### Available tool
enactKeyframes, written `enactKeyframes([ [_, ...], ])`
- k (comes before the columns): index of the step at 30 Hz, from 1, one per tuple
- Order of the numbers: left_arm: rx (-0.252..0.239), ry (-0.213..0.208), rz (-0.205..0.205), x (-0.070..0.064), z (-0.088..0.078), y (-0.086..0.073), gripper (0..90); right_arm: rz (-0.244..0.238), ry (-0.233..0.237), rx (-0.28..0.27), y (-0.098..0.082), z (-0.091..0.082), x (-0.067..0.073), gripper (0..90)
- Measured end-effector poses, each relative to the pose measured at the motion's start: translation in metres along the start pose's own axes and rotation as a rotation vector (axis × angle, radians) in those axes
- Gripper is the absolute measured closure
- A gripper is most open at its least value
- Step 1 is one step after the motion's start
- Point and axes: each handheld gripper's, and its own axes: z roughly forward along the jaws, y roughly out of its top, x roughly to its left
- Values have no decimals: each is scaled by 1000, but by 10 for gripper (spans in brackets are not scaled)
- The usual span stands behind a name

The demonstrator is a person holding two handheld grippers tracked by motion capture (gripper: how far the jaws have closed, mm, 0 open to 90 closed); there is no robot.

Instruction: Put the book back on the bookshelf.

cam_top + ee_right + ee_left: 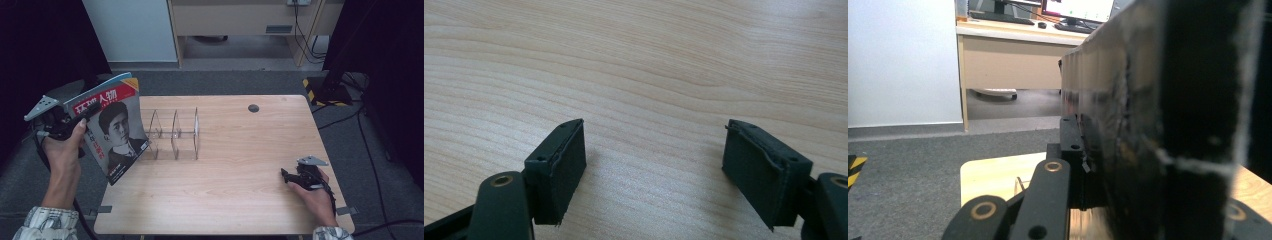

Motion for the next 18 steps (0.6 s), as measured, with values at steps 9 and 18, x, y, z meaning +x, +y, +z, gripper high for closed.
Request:
enactKeyframes([
  [9, -13, 16, 14, -1, 18, -6, 866, 1, 0, 0, 0, 0, 0, 254],
  [18, -14, 42, 42, -2, 36, -15, 866, -2, 0, 0, 0, 0, 0, 254],
])
